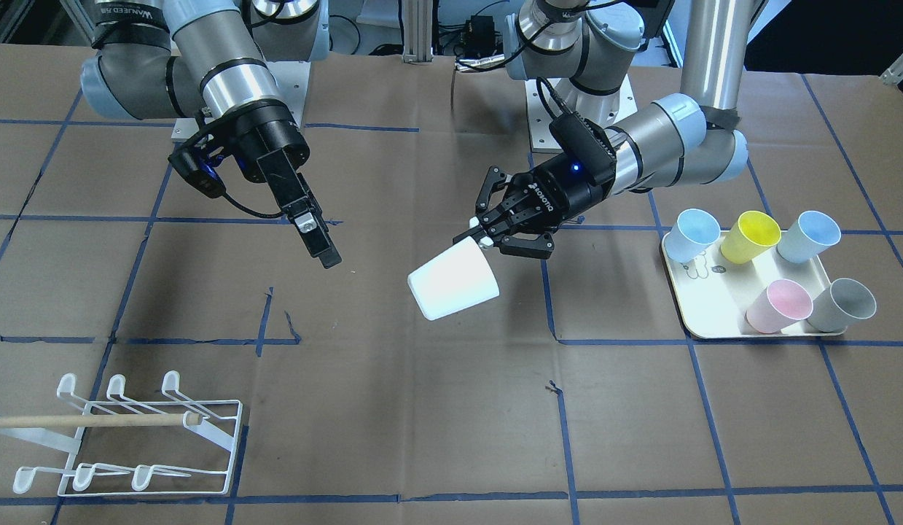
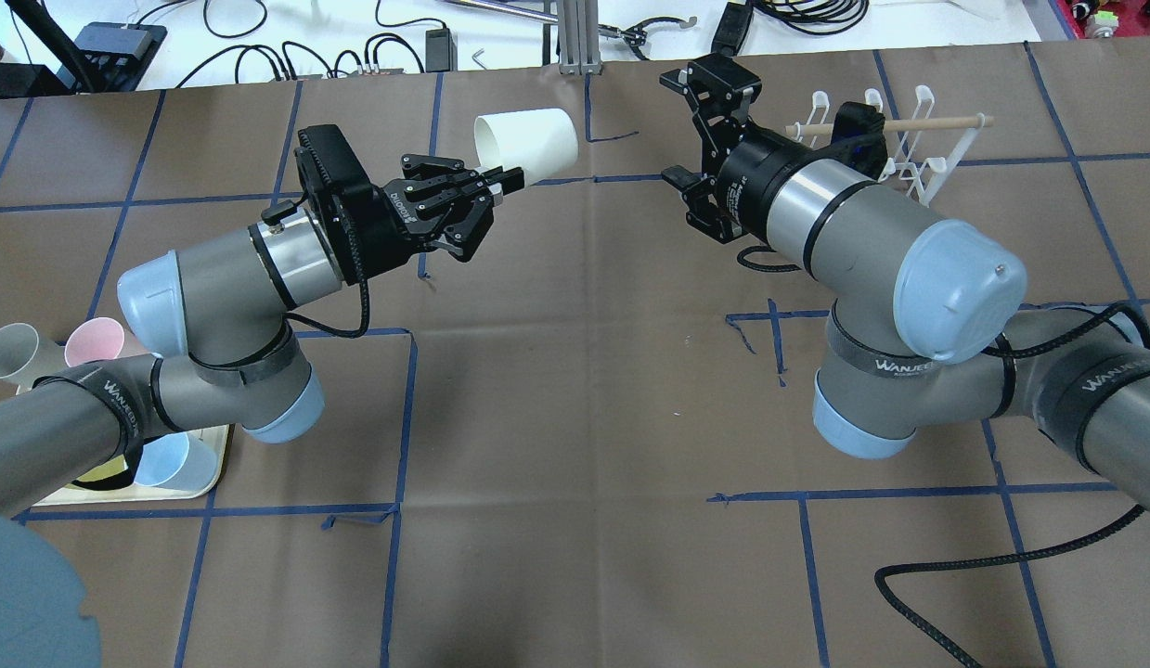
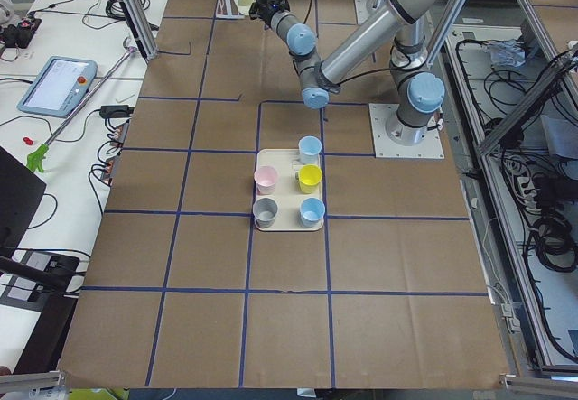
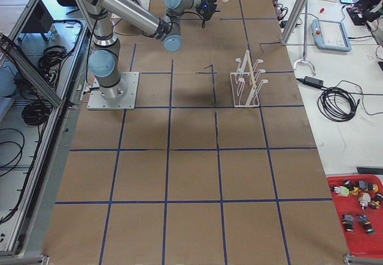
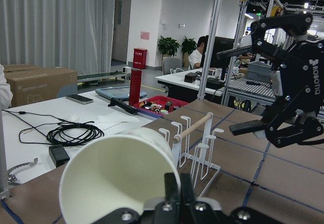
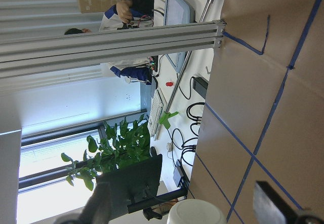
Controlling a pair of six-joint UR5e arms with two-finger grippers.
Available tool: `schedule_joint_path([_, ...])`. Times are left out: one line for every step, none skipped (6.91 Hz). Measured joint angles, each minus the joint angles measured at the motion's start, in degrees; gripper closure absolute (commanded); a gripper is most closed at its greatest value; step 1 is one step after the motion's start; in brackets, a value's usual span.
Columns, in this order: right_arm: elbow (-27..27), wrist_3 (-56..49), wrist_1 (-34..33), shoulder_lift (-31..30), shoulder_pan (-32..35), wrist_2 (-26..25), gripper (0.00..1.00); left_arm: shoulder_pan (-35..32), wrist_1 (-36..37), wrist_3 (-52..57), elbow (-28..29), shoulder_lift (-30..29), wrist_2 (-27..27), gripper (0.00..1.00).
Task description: Transfer IKEA cup to right arm and place on rack
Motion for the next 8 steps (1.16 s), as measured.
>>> schedule_joint_path([0.0, 3.7, 0.0, 0.8, 1.4, -0.2, 0.0, -1.2, 0.8, -0.5, 0.0, -0.1, 0.1, 0.97])
schedule_joint_path([0.1, 5.6, 0.0, 1.4, 2.6, -0.3, 0.0, -2.3, 1.1, -0.6, 0.0, -0.1, 0.2, 0.97])
schedule_joint_path([0.1, 6.3, 0.0, 1.8, 3.3, -0.4, 0.0, -2.9, 1.1, -0.7, 0.0, -0.1, 0.2, 0.97])
schedule_joint_path([0.2, 6.6, 0.0, 2.0, 3.6, -0.7, 0.0, -3.1, 1.2, -0.7, 0.0, -0.1, 0.2, 0.97])
schedule_joint_path([0.2, 6.7, 0.0, 2.1, 3.7, -1.2, 0.0, -3.2, 1.2, -0.7, 0.0, -0.1, 0.2, 0.97])
schedule_joint_path([0.2, 6.7, 0.1, 2.2, 3.9, -1.4, 0.0, -3.2, 1.2, -0.7, 0.0, -0.2, 0.2, 0.97])
schedule_joint_path([0.1, 6.7, 0.0, 2.5, 4.5, -1.4, 0.0, -3.2, 1.2, -0.7, 0.0, -0.2, 0.2, 0.97])
schedule_joint_path([0.0, 6.7, -0.2, 3.2, 5.1, -1.5, 0.0, -3.3, 1.2, -0.7, 0.0, -0.2, 0.2, 0.96])
